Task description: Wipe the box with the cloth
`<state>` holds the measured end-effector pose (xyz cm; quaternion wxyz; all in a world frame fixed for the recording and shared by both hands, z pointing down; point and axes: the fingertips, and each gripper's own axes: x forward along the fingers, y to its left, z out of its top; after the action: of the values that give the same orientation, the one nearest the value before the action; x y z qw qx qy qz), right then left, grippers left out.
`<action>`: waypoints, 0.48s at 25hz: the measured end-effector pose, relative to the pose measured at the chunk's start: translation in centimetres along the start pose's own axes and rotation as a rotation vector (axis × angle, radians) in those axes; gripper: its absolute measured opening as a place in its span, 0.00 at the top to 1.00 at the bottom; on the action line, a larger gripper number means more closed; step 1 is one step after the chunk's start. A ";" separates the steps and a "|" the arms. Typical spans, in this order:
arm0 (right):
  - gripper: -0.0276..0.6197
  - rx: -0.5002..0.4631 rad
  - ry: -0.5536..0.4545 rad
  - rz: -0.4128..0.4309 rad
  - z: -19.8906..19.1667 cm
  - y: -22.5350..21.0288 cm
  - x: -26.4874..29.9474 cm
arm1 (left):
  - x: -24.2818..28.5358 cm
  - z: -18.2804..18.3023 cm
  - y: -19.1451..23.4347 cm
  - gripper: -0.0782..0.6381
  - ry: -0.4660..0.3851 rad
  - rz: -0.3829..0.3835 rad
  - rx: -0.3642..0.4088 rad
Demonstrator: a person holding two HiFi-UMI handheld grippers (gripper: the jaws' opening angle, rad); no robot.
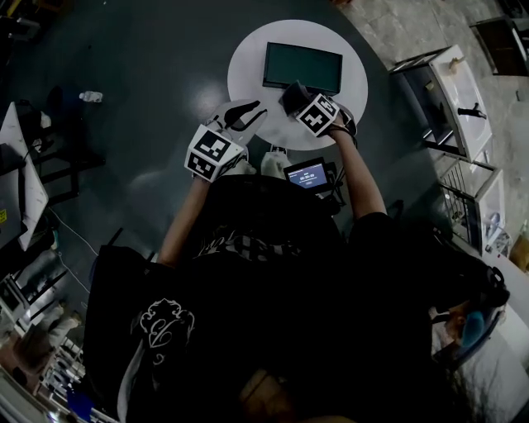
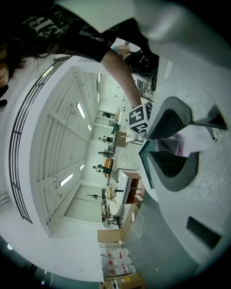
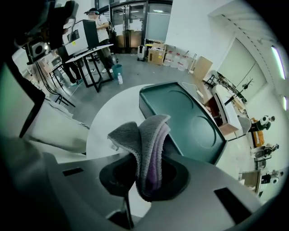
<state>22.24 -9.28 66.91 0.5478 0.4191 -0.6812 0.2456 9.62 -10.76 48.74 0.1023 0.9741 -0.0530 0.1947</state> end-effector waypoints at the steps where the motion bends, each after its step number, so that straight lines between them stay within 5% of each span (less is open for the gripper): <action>1: 0.87 0.015 0.004 -0.006 -0.7 -0.3 -0.2 | 0.3 0.1 -0.2 0.77 0.001 -0.008 0.004; 12: 0.87 0.165 0.054 -0.059 -8.6 -4.0 -2.6 | 5.0 1.9 -3.3 0.78 0.001 -0.116 0.046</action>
<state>30.37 -3.78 66.29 0.5364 0.4761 -0.6309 0.2958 15.41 -8.30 48.40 0.0911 0.9775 0.0083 0.1900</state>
